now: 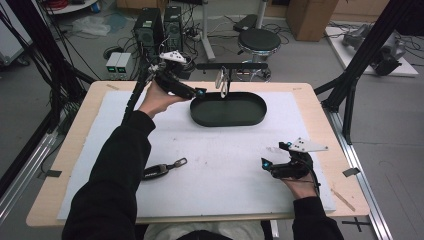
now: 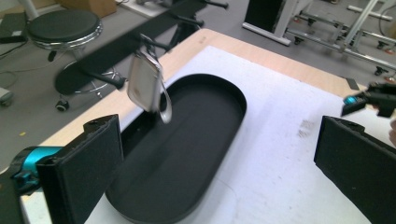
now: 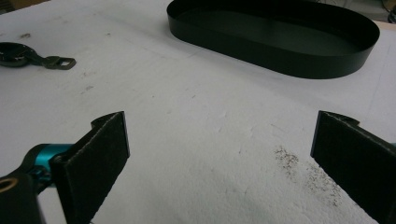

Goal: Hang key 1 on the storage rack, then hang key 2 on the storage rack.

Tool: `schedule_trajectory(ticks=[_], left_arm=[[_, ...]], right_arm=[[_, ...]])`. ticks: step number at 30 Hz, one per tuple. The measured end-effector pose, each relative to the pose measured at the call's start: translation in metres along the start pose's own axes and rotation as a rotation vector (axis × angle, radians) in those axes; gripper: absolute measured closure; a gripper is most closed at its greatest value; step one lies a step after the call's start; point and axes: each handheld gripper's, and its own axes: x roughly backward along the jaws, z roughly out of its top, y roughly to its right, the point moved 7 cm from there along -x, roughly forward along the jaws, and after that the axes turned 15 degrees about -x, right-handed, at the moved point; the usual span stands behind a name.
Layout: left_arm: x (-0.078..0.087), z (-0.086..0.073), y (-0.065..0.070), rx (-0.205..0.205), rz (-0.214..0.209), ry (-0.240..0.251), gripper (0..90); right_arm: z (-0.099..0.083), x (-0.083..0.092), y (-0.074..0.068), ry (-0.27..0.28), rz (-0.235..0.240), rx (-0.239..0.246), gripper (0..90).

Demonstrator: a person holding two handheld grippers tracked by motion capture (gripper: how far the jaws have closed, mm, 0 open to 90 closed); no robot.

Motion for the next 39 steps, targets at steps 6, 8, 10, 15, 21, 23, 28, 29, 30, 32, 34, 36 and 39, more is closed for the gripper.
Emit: schedule_trajectory(ticks=[6, 8, 10, 15, 21, 23, 28, 29, 30, 32, 34, 36, 39], left_arm=[[0.002, -0.020, 0.012, -0.023, -0.006, -0.040, 1.8], [0.003, -0.025, 0.015, -0.019, -0.012, -0.048, 1.8], [0.005, -0.030, 0.019, -0.017, -0.018, -0.053, 1.8], [0.006, -0.047, 0.030, -0.008, -0.041, -0.080, 1.8], [0.005, -0.067, 0.040, -0.007, -0.065, -0.138, 1.8], [0.005, -0.071, 0.041, -0.007, -0.067, -0.145, 1.8], [0.008, -0.079, 0.046, -0.012, -0.074, -0.163, 1.8], [0.008, -0.080, 0.047, -0.005, -0.075, -0.161, 1.8], [0.009, -0.082, 0.048, -0.007, -0.080, -0.167, 1.8], [0.010, -0.085, 0.050, -0.005, -0.082, -0.176, 1.8], [0.011, -0.088, 0.052, -0.009, -0.088, -0.191, 1.8], [0.011, -0.091, 0.056, -0.010, -0.094, -0.200, 1.8], [0.012, -0.096, 0.061, -0.012, -0.104, -0.218, 1.8]], right_arm=[[0.000, 0.000, 0.000, -0.001, -0.002, 0.005, 3.6], [0.000, -0.001, 0.000, -0.003, -0.003, 0.004, 3.6], [-0.001, 0.000, -0.001, -0.006, -0.002, -0.001, 3.6], [-0.001, -0.001, 0.000, -0.007, -0.002, 0.009, 3.6], [-0.002, -0.001, -0.001, -0.008, -0.006, 0.008, 3.6], [-0.002, -0.001, 0.000, -0.008, -0.007, 0.008, 3.6], [-0.002, 0.000, 0.001, -0.010, -0.010, 0.009, 3.6], [-0.003, 0.000, 0.001, -0.011, -0.012, 0.005, 3.6], [-0.002, 0.000, 0.001, -0.011, -0.012, 0.005, 3.6], [-0.003, 0.000, 0.001, -0.011, -0.012, 0.007, 3.6], [-0.003, -0.001, 0.001, -0.011, -0.010, 0.010, 3.6], [-0.003, 0.000, 0.000, -0.016, -0.009, 0.003, 3.6], [-0.003, 0.000, -0.001, -0.016, -0.010, 0.005, 3.6]])
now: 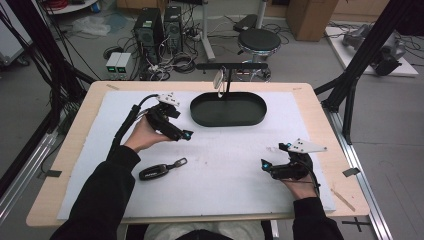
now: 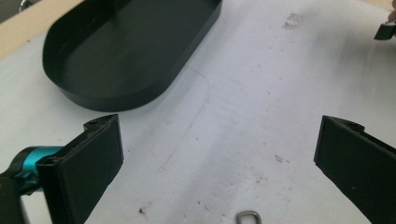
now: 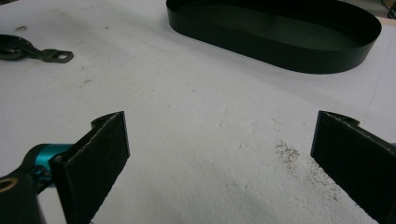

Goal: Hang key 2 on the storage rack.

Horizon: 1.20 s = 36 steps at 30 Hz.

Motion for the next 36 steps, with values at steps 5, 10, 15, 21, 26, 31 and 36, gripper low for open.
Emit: schedule_trajectory(ticks=[5, 10, 15, 21, 26, 31, 36], left_arm=[[-0.002, -0.009, 0.004, -0.011, 0.007, -0.023, 1.8], [-0.004, -0.021, 0.007, 0.009, 0.000, -0.038, 1.8], [-0.004, -0.032, 0.011, 0.028, -0.015, -0.052, 1.8], [-0.008, -0.042, 0.018, 0.036, -0.042, -0.084, 1.8], [-0.012, -0.053, 0.021, 0.045, -0.051, -0.114, 1.8], [-0.012, -0.063, 0.021, 0.069, -0.048, -0.122, 1.8], [-0.009, -0.073, 0.025, 0.090, -0.047, -0.116, 1.8]], right_arm=[[0.000, -0.001, -0.001, 0.001, -0.004, 0.007, 3.6], [0.000, -0.001, 0.000, -0.001, -0.003, 0.008, 3.6], [-0.001, 0.000, 0.000, -0.003, -0.004, 0.004, 3.6], [0.000, 0.000, 0.000, -0.001, -0.005, 0.008, 3.6], [0.000, 0.000, 0.000, -0.001, -0.005, 0.008, 3.6], [-0.001, 0.000, 0.001, -0.003, -0.005, 0.009, 3.6], [0.000, 0.000, 0.000, 0.000, -0.004, 0.011, 3.6]])
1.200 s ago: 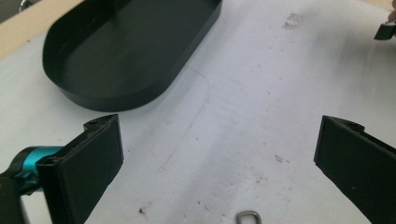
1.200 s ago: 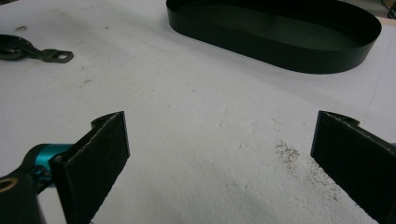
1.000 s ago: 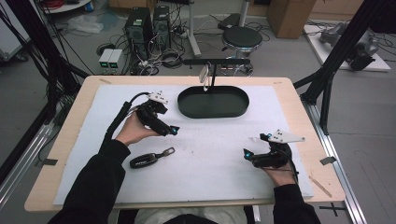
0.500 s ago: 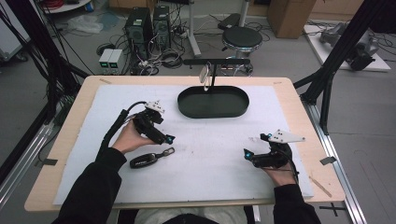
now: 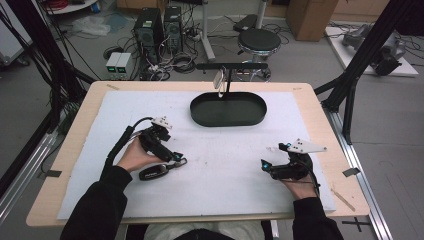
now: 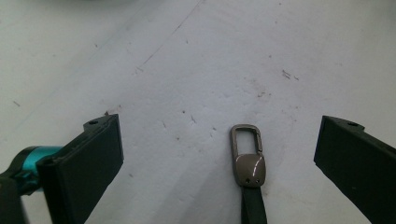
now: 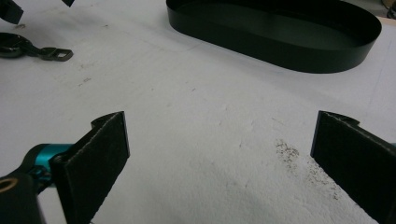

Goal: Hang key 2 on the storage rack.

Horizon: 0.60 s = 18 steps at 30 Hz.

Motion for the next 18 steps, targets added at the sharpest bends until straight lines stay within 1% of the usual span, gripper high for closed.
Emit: schedule_trajectory(ticks=[3, 4, 6, 7, 8, 9, 11, 12, 14, 15, 16, 17, 18], left_arm=[[-0.003, -0.010, 0.005, 0.008, -0.006, -0.029, 1.8], [-0.003, -0.010, 0.005, 0.008, -0.006, -0.029, 1.8], [-0.005, -0.014, 0.007, -0.002, -0.015, -0.053, 1.8], [-0.005, -0.016, 0.008, -0.024, -0.024, -0.079, 1.8], [-0.006, -0.017, 0.009, -0.033, -0.027, -0.094, 1.8], [-0.009, -0.016, 0.012, -0.023, -0.027, -0.092, 1.8], [-0.011, -0.017, 0.015, -0.037, -0.042, -0.113, 1.8], [-0.013, -0.017, 0.016, -0.037, -0.047, -0.122, 1.8], [-0.016, -0.020, 0.019, -0.052, -0.076, -0.157, 1.8], [-0.018, -0.021, 0.021, -0.053, -0.082, -0.174, 1.8], [-0.019, -0.023, 0.022, -0.065, -0.081, -0.191, 1.8], [-0.019, -0.023, 0.023, -0.075, -0.074, -0.196, 1.8], [-0.020, -0.022, 0.023, -0.075, -0.074, -0.197, 1.9]], right_arm=[[0.000, 0.000, 0.000, -0.001, 0.000, 0.001, 3.6], [0.000, 0.000, 0.000, -0.001, 0.000, 0.000, 3.6], [0.000, 0.000, 0.000, -0.001, -0.001, 0.003, 3.6], [0.000, 0.000, 0.000, -0.001, -0.001, 0.003, 3.6], [0.000, 0.000, 0.000, -0.003, 0.000, 0.000, 3.6], [0.000, 0.000, 0.000, -0.003, 0.000, 0.000, 3.6], [-0.001, 0.000, -0.001, -0.005, 0.001, -0.001, 3.6], [0.000, 0.000, -0.001, -0.005, 0.000, 0.000, 3.6], [-0.001, -0.001, 0.000, -0.006, 0.000, 0.001, 3.6], [-0.001, -0.001, 0.000, -0.007, -0.001, 0.002, 3.6], [-0.001, -0.001, 0.000, -0.006, -0.001, 0.003, 3.6], [-0.001, -0.001, 0.000, -0.006, -0.001, 0.003, 3.6], [-0.001, 0.000, 0.000, -0.006, 0.000, 0.003, 3.6]])
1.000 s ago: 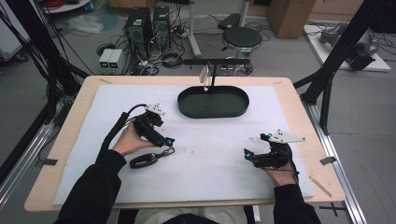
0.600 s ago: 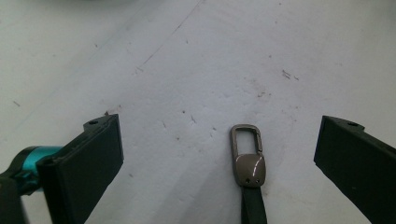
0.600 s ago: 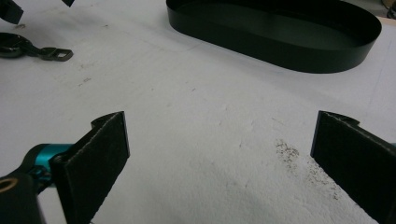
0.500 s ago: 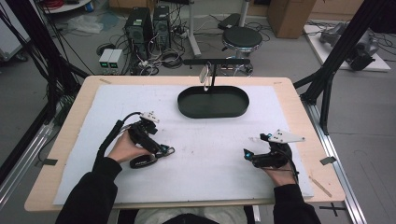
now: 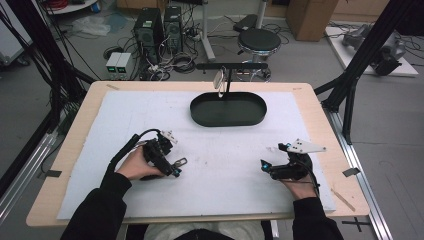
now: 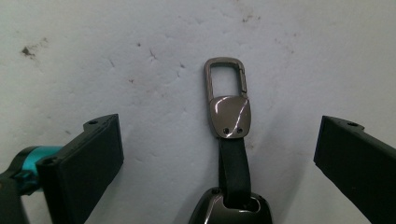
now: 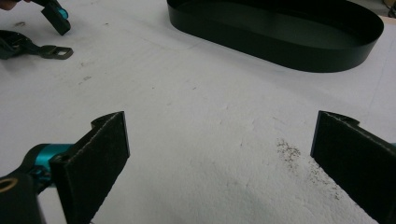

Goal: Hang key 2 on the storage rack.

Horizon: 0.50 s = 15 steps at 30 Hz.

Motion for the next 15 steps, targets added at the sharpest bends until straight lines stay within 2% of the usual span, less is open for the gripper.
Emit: schedule_trajectory(ticks=[2, 3, 4, 5, 8, 10, 13, 14, 15], left_arm=[[0.0014, 0.0002, 0.0006, -0.007, -0.002, -0.001, 4.3], [0.0017, -0.0001, 0.0008, -0.010, 0.009, -0.006, 6.0], [0.0024, -0.0005, 0.0015, -0.030, 0.035, -0.023, 9.7], [0.0024, -0.0005, 0.0015, -0.030, 0.035, -0.023, 11.0], [0.0032, -0.0007, 0.0038, -0.056, 0.073, -0.056, 14.1], [0.0032, 0.0002, 0.0051, -0.064, 0.093, -0.061, 15.3], [0.0024, 0.0015, 0.0085, -0.080, 0.108, -0.075, 25.3], [0.0029, 0.0013, 0.0090, -0.084, 0.103, -0.077, 25.3], [0.0045, 0.0011, 0.0096, -0.086, 0.097, -0.078, 29.6]], right_arm=[[-0.0001, -0.0001, 0.0003, 0.000, -0.002, -0.001, 3.6], [-0.0001, -0.0002, 0.0001, -0.001, 0.000, -0.001, 3.6], [-0.0003, -0.0003, 0.0001, -0.002, -0.001, 0.002, 3.6], [-0.0003, -0.0004, 0.0001, -0.002, -0.001, 0.002, 3.6], [-0.0003, -0.0003, 0.0001, -0.002, 0.000, 0.001, 3.7], [-0.0004, -0.0005, 0.0002, -0.004, -0.001, 0.001, 3.7], [-0.0007, -0.0006, -0.0002, -0.007, 0.001, 0.004, 3.6], [-0.0007, -0.0006, -0.0002, -0.007, 0.001, 0.004, 3.6], [-0.0005, -0.0002, -0.0002, -0.005, -0.001, 0.000, 3.6]])
